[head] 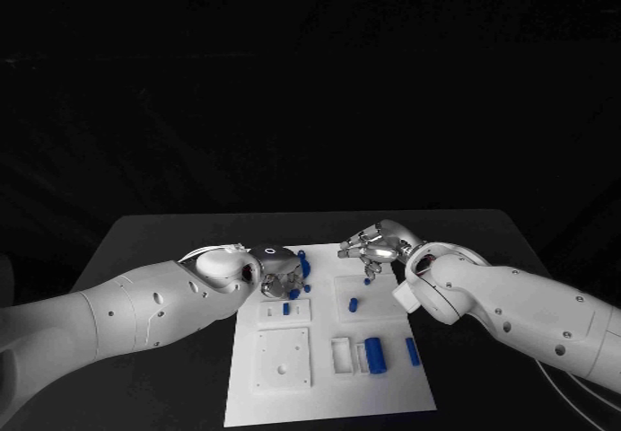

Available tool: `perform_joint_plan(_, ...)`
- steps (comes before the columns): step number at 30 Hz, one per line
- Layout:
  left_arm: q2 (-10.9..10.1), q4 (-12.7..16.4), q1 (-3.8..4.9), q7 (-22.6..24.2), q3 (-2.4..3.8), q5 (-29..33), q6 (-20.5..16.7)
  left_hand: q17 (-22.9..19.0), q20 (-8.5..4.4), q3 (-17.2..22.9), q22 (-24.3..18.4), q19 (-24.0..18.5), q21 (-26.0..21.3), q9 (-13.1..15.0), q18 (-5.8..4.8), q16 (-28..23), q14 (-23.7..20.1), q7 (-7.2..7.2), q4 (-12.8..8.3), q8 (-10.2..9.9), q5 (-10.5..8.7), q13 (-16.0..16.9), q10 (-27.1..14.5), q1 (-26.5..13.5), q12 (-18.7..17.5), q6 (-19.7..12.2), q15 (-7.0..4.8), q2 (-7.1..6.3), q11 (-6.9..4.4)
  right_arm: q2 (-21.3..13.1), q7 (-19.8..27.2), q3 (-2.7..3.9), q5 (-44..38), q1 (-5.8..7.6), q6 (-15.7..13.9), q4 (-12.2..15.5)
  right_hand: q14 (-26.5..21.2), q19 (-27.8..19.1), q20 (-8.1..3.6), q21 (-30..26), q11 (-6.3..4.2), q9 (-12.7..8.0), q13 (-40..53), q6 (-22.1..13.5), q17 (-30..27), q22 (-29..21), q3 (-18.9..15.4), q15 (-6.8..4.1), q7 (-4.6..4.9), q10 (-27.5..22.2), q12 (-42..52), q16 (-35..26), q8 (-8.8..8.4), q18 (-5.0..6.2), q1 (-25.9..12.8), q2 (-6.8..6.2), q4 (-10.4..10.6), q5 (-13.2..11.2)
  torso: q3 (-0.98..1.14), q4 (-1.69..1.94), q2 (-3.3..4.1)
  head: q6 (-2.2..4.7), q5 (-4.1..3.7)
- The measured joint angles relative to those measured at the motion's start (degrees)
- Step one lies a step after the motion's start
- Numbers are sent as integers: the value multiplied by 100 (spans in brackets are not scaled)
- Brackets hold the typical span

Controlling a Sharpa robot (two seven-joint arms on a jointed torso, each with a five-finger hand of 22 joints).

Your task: Assemble the parts on the task board

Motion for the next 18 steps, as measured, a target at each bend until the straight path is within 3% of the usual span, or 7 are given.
perform_joint_plan(12, 33, -17, 29, -43, -11, -52, 149, 0, 0, -23, -1, 0, -41, -2, 0, 23, -20, 190, 24, 21, 6, 0, 50, -61, 30, 262, -20, 60, -49, -3, 11, 1, 6, 0, 2, 9, 0, 0, 0, 0, 0, 0, 0, 0, 0, 0, 0, 0, 0, 0, 0, 0, 0, 0, 0, 0, 0, 0, 0, -1, -1, -29, -18)
perform_joint_plan(18, 39, -13, 43, -45, -33, -67, 178, 0, 0, 12, -1, 0, -41, -15, 0, 46, -20, 211, 59, 21, 195, 0, 91, -110, 30, 211, -20, 110, -50, -5, 15, 1, 7, 0, 2, 11, 0, 0, 0, 0, 0, 0, 0, 0, 0, 0, 0, 0, 0, 0, 0, 0, 0, 0, 0, 0, 0, 0, -2, -1, -2, -40, -20)
